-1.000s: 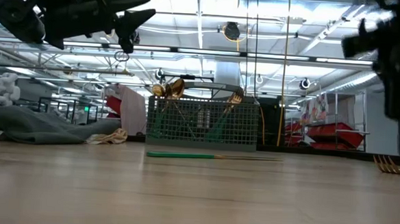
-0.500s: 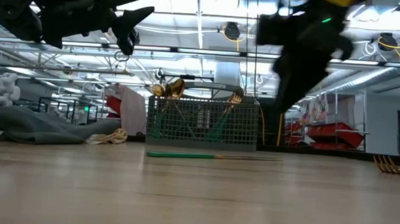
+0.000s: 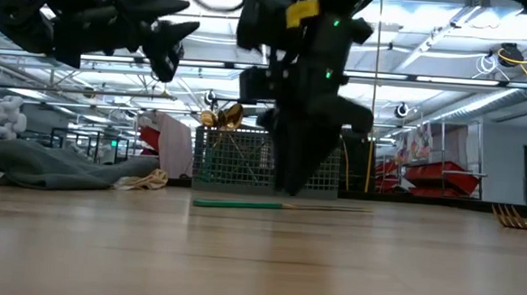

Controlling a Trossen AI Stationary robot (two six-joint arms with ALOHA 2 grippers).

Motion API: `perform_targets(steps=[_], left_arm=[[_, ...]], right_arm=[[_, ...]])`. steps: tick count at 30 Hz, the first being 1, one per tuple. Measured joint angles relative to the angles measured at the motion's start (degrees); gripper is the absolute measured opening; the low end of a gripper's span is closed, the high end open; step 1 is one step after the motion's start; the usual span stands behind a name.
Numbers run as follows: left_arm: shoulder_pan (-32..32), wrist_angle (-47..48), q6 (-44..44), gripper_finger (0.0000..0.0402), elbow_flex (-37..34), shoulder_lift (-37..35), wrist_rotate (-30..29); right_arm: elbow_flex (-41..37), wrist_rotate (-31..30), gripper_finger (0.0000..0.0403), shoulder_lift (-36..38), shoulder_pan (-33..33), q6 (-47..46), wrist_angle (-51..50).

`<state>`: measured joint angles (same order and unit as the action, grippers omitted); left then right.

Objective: Sort silverware
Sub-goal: Put the green table knife into the silverware basket

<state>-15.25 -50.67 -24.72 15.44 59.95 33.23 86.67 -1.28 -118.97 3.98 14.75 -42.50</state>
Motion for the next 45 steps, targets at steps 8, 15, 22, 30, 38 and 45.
perform_targets(steps=[8,15,22,30,38,45], left_arm=[[-1.1,2.4,1.6,0.0139,0.0,0.0,0.0],[-1.1,2.8,1.6,0.0139,0.0,0.0,0.0],[-1.1,4.0,2.5,0.0139,0.0,0.0,0.3],[-1.1,4.2,2.5,0.0139,0.0,0.0,0.4],[-1.1,5.8,2.6,0.0139,0.0,0.0,0.4],[-1.1,8.1,2.6,0.0139,0.0,0.0,0.4]], right_arm=[[1.4,4.1,0.0155,-5.4,-2.6,2.5,-1.8],[1.2,6.8,0.0132,-6.0,-4.5,2.0,-1.7],[1.1,2.6,0.0055,-8.5,-1.9,2.4,-1.1],[1.2,-1.7,0.0004,-8.6,0.3,0.5,-2.3],[0.8,-7.4,0.0001,-3.2,2.2,-4.6,-4.9],[0.8,-13.7,0.0,-1.7,2.9,-7.5,-11.1]])
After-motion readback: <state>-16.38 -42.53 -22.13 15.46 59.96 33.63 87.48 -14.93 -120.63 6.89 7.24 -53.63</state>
